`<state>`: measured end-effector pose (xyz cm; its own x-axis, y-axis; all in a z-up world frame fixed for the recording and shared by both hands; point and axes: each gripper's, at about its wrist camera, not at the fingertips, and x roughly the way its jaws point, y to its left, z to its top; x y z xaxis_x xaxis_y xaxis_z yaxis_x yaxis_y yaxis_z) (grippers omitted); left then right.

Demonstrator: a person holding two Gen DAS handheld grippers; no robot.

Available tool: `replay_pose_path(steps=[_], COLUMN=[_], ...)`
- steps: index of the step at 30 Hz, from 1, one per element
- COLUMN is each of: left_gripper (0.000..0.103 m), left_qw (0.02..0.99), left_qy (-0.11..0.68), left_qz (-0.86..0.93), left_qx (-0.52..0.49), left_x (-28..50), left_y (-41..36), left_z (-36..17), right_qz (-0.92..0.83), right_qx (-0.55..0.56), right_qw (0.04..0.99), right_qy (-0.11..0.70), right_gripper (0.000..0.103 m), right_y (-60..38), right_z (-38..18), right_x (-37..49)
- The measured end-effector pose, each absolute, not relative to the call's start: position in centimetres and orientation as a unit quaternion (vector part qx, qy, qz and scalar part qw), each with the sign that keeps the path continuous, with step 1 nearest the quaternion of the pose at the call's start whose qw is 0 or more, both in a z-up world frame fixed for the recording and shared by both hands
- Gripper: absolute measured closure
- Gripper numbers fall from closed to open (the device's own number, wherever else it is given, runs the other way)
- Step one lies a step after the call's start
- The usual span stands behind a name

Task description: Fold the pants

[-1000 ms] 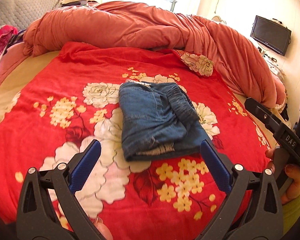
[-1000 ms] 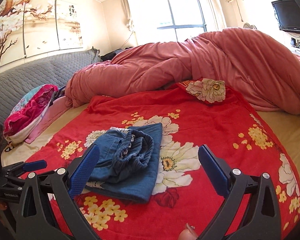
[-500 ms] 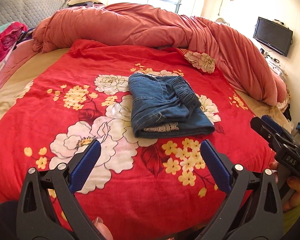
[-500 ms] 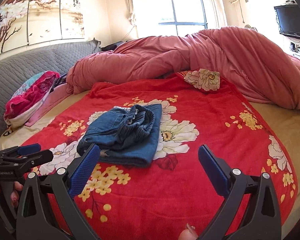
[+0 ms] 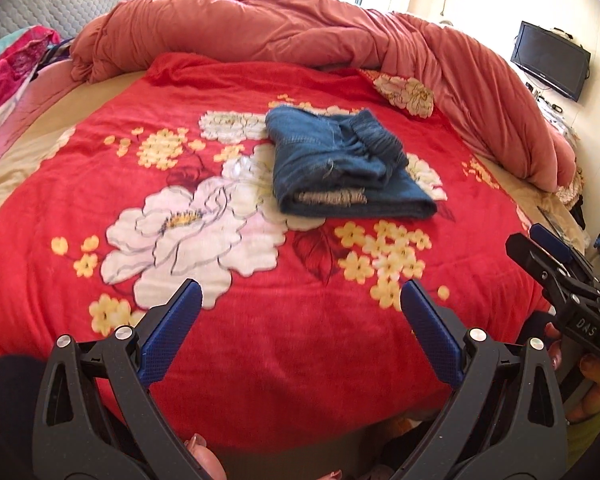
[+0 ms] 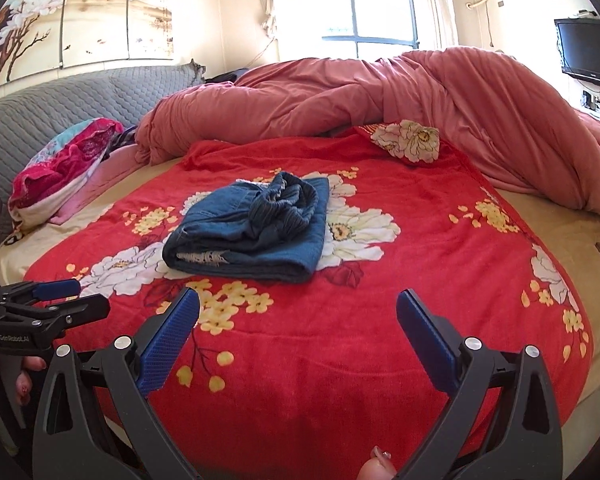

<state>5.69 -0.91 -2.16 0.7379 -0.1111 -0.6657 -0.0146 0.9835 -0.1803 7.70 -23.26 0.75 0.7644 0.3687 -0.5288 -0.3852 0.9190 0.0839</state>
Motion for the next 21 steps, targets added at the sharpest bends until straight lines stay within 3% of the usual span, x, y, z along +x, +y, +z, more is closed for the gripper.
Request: replay_pose_path(steps=[21], left_gripper=[0.01], left_qw=[0.925], left_qy=[0.371], left_qz=[-0.02], left_qx=[-0.078], left_x=[6.0], left_y=[-1.4], left_z=[-3.0], right_qz=[0.195], right_qx=[0.01], right_qw=[0.932], right_qy=[0.305], right_gripper=[0.005], right_y=[-23.8], right_z=[-1.1], right_x=[8.8])
